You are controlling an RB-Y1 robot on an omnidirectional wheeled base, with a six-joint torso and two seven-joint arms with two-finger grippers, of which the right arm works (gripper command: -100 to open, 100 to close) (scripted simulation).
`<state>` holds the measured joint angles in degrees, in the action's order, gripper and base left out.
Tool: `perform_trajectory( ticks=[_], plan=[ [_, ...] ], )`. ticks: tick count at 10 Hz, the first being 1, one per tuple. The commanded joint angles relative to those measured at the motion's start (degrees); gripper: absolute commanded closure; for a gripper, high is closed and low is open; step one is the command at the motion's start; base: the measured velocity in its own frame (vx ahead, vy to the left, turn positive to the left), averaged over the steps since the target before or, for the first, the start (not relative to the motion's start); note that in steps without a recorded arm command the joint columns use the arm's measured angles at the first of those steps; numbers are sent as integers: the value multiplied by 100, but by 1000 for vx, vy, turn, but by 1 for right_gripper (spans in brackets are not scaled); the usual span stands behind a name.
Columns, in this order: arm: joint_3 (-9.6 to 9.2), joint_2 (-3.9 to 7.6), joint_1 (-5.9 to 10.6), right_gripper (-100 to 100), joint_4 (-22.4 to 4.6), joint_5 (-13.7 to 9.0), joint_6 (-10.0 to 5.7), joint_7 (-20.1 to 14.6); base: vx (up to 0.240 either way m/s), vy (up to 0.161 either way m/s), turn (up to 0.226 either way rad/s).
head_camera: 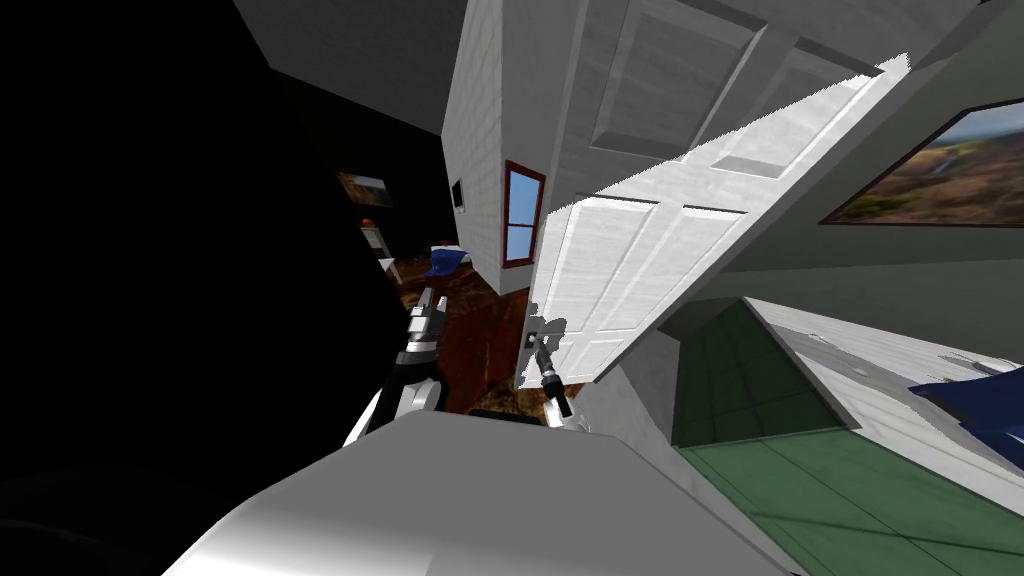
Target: Push the door open
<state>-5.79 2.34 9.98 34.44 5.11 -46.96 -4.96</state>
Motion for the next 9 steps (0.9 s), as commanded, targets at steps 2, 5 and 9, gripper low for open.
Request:
perform_trajectory(
  ticks=[2, 5, 9],
  plan=[
    [27, -148, -32, -100, 28, -5, -14, 80, 221, 48, 18],
    [25, -104, -2, 100, -6, -8, -25, 58, 12, 4, 2],
    [25, -104, -2, 100, -6, -8, -25, 58, -11, -3, 0]
  ],
)
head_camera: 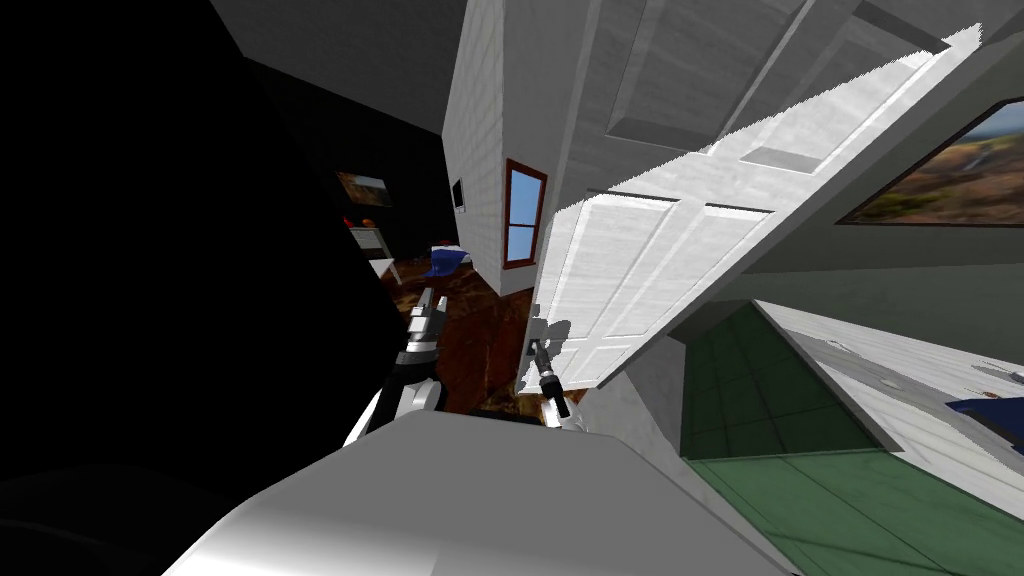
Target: Push the door open
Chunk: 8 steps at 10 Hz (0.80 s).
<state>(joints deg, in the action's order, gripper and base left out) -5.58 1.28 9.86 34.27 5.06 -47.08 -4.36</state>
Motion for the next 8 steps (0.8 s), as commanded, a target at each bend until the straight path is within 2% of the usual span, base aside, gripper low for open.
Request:
perform_trajectory(
  ticks=[1, 4, 5, 8],
  plan=[
    [47, 72, 0, 100, 2, -24, 6, 8, 91, 23, -70],
    [135, 173, -1, 100, 7, -68, 17, 24, 220, 20, -99],
    [62, 183, -77, -100, 86, -33, 79, 61, -7, -50, -97],
    [51, 146, -80, -100, 120, -33, 115, 130, -193, -61, -33]
  ],
)
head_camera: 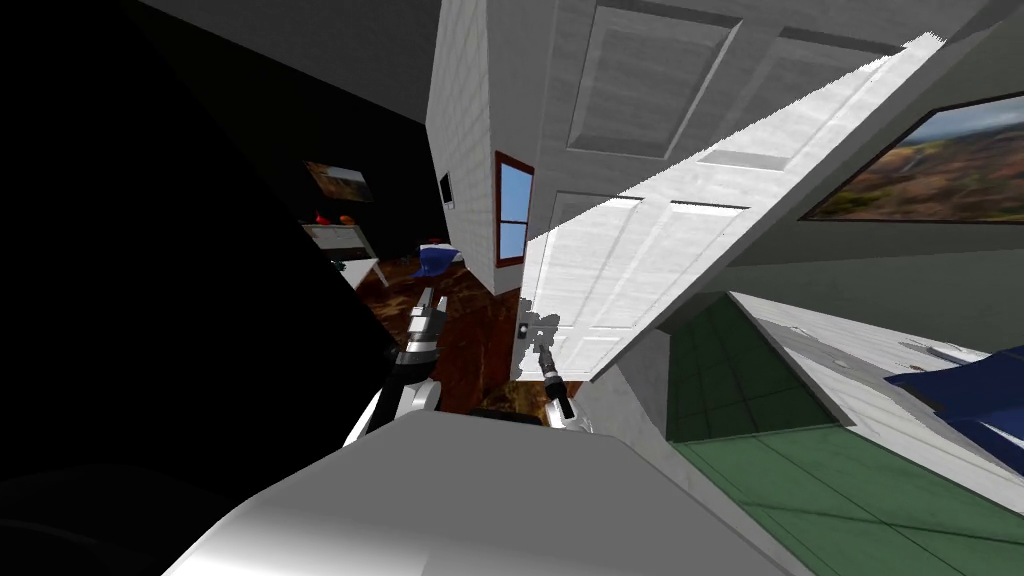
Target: Push the door open
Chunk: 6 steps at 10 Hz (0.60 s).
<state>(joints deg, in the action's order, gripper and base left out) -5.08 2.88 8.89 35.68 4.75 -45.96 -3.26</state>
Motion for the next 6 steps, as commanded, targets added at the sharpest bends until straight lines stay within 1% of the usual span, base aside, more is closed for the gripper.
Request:
perform_trajectory(
  ticks=[1, 2, 3, 4, 5, 6],
  plan=[
    [-4, -71, 15, -100, -7, -3, 18, 50, -222, -48, -50],
    [-10, -201, 13, -100, 14, -3, 40, 92, -257, -33, -84],
    [-14, -307, 12, -100, 27, -4, 53, 117, -253, -20, -64],
    [-17, -414, 11, -100, 37, -4, 63, 136, -174, 22, -30],
    [-20, -535, 10, -100, 46, -4, 73, 155, -128, 81, -35],
    [-29, -455, -28, -100, 124, 3, 114, 136, -58, 44, -12]
  ],
)
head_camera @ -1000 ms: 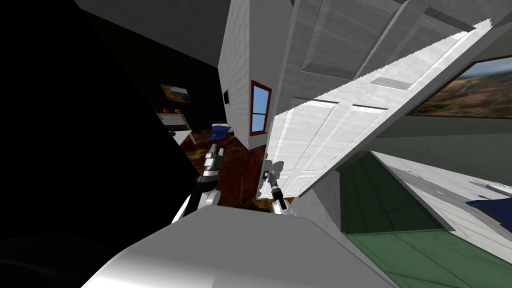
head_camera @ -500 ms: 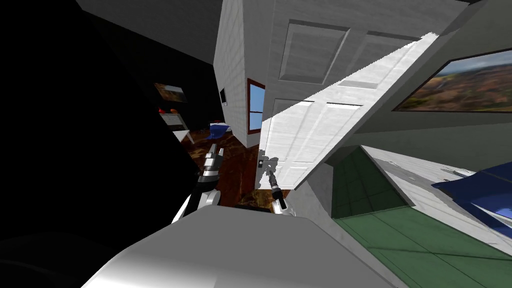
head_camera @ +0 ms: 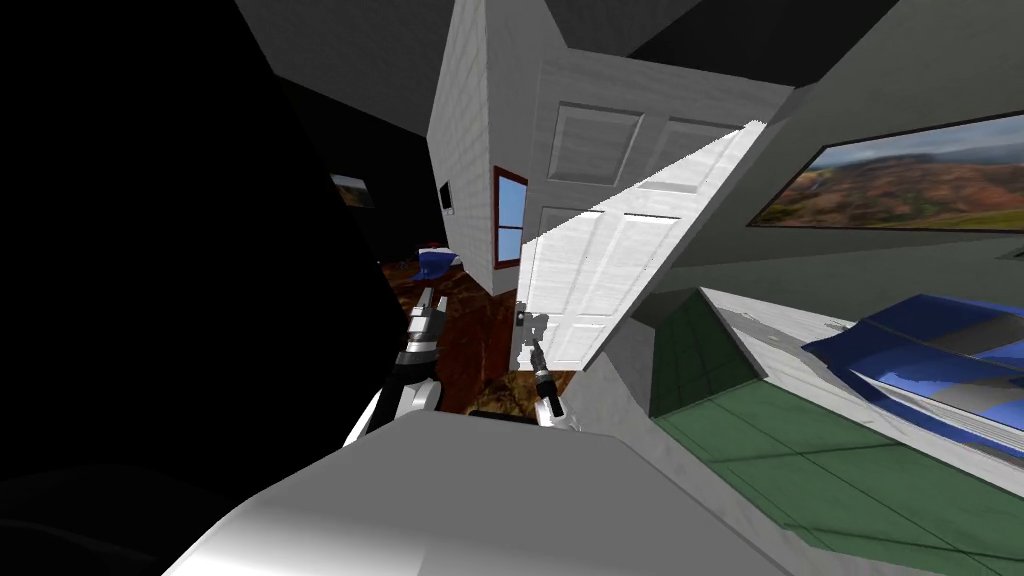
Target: Push the door open
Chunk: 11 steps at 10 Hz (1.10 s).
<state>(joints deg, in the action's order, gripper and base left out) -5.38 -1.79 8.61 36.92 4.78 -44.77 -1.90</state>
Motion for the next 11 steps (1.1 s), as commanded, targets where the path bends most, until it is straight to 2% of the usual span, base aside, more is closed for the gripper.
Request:
perform_trajectory(
  ticks=[1, 2, 3, 4, 6, 8, 11],
  plan=[
    [17, 144, -4, -100, -12, -8, -24, 21, 117, -30, 24],
    [29, 212, -6, -100, -20, -15, -42, 36, 256, -40, 41],
    [29, 212, -6, -100, -20, -15, -42, 36, 193, -12, 15],
    [48, 278, -10, -100, -34, -24, -69, 61, 210, 40, 27],
    [70, 298, -15, -100, -49, -35, -100, 87, 223, 73, 26],
    [96, 247, -21, -100, -67, -48, -138, 121, 236, 61, 30],
    [130, 40, -28, -100, -91, -66, -187, 163, 208, 63, 26]
  ],
)
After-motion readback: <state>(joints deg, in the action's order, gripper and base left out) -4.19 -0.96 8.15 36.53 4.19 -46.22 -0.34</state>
